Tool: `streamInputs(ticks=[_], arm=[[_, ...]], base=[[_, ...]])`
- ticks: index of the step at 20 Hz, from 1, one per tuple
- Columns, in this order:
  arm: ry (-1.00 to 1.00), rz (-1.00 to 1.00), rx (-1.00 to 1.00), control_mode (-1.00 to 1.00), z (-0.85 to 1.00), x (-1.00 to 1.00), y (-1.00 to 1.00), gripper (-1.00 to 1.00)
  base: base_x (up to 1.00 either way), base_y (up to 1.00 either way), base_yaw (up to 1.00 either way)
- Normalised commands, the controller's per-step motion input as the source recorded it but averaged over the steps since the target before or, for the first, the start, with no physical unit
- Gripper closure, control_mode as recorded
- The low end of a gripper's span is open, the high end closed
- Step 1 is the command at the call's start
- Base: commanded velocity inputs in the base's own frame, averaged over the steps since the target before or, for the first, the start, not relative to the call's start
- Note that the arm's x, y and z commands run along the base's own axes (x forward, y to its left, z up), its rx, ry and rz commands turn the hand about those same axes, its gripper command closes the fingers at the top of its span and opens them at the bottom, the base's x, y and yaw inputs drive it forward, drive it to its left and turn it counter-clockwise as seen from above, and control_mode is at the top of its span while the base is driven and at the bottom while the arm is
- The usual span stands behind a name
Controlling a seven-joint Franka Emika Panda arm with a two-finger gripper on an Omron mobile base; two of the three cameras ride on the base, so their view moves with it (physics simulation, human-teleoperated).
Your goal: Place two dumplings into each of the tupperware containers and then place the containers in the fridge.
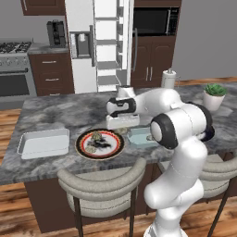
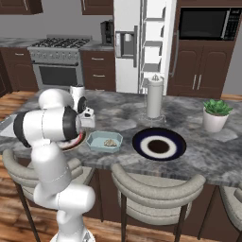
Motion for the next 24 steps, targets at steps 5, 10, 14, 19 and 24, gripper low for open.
streamInputs(ticks=[5,10,14,19,24], arm=[[0.02,0.00,0.00,-1.00,-0.03,-0.01,-1.00,1.00],[0.09,-0.03,0.00,-1.00,-0.02,0.00,-0.77,1.00],[0.08,-0.02,0.00,-1.00,-0.18,0.10,-0.16,1.00],[0.05,0.00,0.00,-1.00,-0.32,0.23,0.03,-1.00],[0.06,0.00,0.00,-1.00,-0.32,0.16,0.00,-1.00]], base=[[0.00,0.00,0.00],[0.00,0.00,0.00],[0.00,0.00,0.00],[0.00,0.00,0.00],[0.00,0.00,0.00]])
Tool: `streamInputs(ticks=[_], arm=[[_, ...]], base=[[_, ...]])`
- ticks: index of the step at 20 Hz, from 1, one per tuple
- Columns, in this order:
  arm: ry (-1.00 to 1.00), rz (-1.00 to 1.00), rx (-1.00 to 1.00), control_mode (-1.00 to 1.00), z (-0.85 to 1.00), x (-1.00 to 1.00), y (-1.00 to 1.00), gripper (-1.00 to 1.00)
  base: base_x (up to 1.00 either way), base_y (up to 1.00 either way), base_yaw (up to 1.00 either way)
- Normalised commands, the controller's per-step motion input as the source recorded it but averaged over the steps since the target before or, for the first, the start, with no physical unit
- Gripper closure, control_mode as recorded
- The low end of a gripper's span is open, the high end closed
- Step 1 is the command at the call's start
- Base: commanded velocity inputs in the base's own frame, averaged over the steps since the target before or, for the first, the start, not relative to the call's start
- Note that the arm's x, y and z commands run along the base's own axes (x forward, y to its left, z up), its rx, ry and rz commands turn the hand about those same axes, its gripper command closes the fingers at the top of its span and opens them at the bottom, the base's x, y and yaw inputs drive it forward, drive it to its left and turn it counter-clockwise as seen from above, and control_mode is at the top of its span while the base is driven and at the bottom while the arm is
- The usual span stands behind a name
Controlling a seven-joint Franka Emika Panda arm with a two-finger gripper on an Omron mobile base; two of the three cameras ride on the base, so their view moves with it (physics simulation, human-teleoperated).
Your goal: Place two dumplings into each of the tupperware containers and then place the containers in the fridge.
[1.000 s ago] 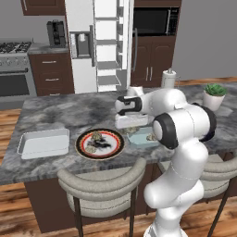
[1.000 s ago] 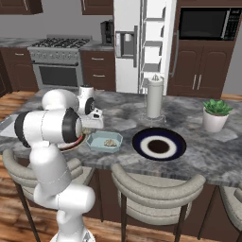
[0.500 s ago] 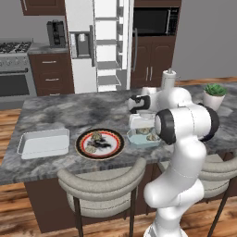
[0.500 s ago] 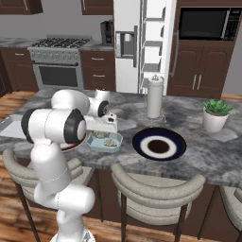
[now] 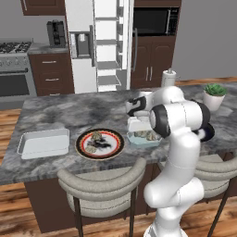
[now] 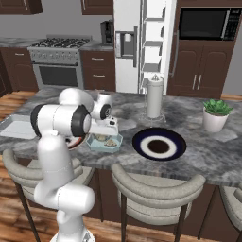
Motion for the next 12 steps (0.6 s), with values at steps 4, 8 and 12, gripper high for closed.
streamInputs(ticks=[4,8,12], arm=[[0.04,0.00,0.00,-1.00,-0.29,0.16,0.00,-1.00],[0.00,0.00,0.00,-1.00,0.02,0.01,0.01,-1.00],[-0.03,0.00,0.00,-1.00,0.32,0.00,0.08,-1.00]], base=[[0.00,0.00,0.00],[0.00,0.00,0.00],[0.00,0.00,0.00]])
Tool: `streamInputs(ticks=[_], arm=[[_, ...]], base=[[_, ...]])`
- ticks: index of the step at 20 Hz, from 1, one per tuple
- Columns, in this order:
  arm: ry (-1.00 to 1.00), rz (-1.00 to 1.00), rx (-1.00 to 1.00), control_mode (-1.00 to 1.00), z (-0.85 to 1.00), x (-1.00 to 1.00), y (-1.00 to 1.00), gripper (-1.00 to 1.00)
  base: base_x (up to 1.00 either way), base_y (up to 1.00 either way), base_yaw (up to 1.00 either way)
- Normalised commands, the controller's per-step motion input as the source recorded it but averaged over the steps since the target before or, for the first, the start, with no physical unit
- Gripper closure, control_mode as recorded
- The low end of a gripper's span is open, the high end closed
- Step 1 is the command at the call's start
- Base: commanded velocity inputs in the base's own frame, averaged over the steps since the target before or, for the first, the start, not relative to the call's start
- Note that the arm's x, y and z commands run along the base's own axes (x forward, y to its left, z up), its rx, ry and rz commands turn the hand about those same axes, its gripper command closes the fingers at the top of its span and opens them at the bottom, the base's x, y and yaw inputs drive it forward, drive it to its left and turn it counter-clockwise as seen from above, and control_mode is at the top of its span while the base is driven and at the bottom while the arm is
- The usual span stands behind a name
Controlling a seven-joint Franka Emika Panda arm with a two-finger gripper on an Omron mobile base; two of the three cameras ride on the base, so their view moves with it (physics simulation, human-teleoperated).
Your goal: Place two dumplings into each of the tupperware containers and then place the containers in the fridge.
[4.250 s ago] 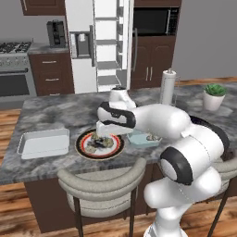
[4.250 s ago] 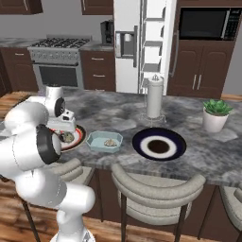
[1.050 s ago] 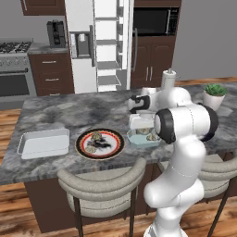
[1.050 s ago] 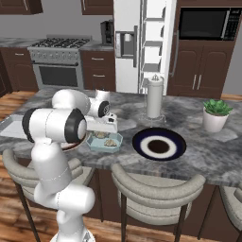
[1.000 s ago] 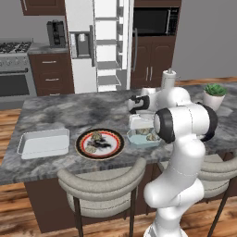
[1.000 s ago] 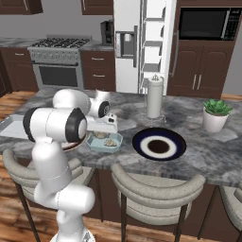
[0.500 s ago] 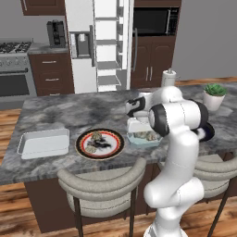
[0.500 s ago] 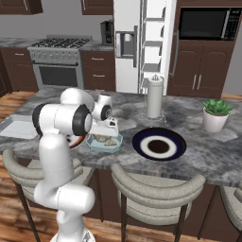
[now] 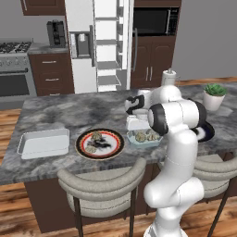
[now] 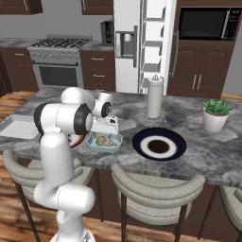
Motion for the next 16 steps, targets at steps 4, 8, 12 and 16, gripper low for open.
streamInputs(ticks=[4,8,12,16], arm=[[-0.06,0.00,0.00,-1.00,0.43,-0.24,0.32,-1.00],[-0.02,0.00,0.00,-1.00,0.24,-0.15,0.50,-1.00],[0.00,0.00,0.00,-1.00,-0.01,0.00,0.58,-1.00],[-0.02,0.00,0.00,-1.00,-0.25,0.00,0.08,-1.00]], base=[[0.00,0.00,0.00],[0.00,0.00,0.00],[0.00,0.00,0.00],[0.00,0.00,0.00]])
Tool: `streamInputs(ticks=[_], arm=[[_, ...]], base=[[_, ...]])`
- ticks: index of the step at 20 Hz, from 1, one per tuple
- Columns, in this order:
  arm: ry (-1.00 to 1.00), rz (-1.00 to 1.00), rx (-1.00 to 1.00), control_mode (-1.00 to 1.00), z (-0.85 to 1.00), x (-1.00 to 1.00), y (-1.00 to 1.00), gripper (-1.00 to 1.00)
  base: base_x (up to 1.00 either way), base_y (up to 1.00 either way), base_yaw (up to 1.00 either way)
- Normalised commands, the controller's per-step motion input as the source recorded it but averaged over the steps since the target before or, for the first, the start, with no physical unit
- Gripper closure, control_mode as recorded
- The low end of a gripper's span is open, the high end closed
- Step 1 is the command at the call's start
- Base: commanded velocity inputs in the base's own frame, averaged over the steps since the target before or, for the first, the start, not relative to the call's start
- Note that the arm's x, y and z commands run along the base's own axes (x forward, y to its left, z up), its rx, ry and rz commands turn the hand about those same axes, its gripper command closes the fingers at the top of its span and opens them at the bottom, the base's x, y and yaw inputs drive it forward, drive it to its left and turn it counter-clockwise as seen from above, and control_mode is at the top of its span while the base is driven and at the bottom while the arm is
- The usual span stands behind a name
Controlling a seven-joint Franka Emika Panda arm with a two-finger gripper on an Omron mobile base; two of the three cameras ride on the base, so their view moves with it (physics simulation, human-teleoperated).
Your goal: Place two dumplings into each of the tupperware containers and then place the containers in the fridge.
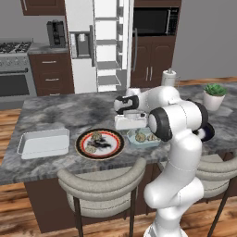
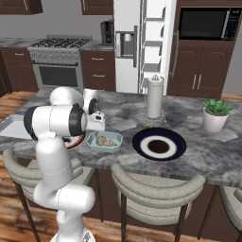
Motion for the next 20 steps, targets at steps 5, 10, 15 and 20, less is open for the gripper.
streamInputs(ticks=[5,10,15,20], arm=[[-0.03,0.00,0.00,-1.00,-0.49,0.01,0.05,-1.00],[-0.03,0.00,0.00,-1.00,-0.26,0.04,0.18,-1.00],[-0.02,0.00,0.00,-1.00,-0.24,0.00,0.09,-1.00],[-0.05,0.00,0.00,-1.00,-0.50,0.01,0.00,-1.00]], base=[[0.00,0.00,0.00],[0.00,0.00,0.00],[0.00,0.00,0.00],[0.00,0.00,0.00]])
